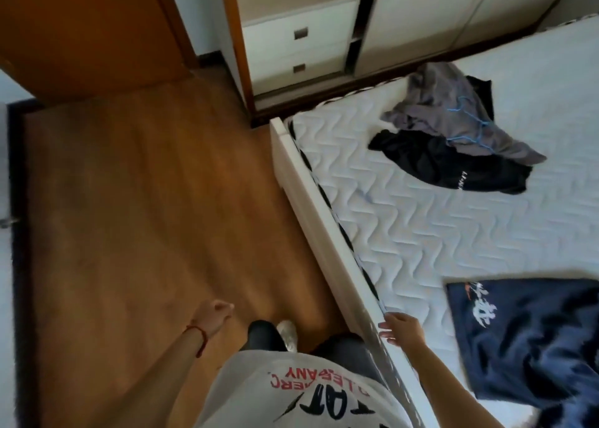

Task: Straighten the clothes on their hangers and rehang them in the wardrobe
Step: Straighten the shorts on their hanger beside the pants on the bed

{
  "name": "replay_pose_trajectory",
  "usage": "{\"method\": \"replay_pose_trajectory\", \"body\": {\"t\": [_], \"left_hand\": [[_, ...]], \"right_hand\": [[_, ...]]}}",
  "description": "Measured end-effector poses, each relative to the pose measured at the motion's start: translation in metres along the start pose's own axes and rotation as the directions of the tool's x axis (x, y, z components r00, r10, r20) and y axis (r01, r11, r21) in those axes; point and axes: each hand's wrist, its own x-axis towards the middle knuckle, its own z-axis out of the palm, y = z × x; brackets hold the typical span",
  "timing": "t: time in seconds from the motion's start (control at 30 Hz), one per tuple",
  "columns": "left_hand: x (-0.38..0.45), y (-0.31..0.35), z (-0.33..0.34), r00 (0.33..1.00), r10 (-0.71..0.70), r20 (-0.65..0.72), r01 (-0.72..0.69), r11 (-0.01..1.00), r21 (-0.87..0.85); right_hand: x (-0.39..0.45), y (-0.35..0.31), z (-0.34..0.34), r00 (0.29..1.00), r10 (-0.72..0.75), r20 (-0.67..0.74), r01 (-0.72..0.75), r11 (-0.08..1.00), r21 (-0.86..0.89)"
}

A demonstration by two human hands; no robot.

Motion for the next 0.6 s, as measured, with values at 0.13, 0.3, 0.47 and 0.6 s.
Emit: {"method": "replay_pose_trajectory", "body": {"t": [0.13,0.3,0.47,0.6], "left_hand": [[0.038,0.044,-0.03,0.998,0.059,0.003,-0.059,0.998,-0.035],[0.088,0.133,-0.069,0.993,0.115,-0.021,-0.116,0.991,-0.064],[0.134,0.19,-0.113,0.992,0.114,-0.061,-0.118,0.992,-0.054],[0.156,0.215,-0.142,0.996,0.052,-0.074,-0.052,0.999,0.008]], "right_hand": [[0.021,-0.029,0.024,1.0,0.012,0.027,-0.008,0.992,-0.126],[0.06,-0.077,0.041,0.993,0.109,0.034,-0.102,0.982,-0.158],[0.104,-0.159,0.057,0.986,0.16,0.044,-0.152,0.976,-0.154],[0.123,-0.26,0.077,0.992,0.107,0.066,-0.1,0.989,-0.105]]}}
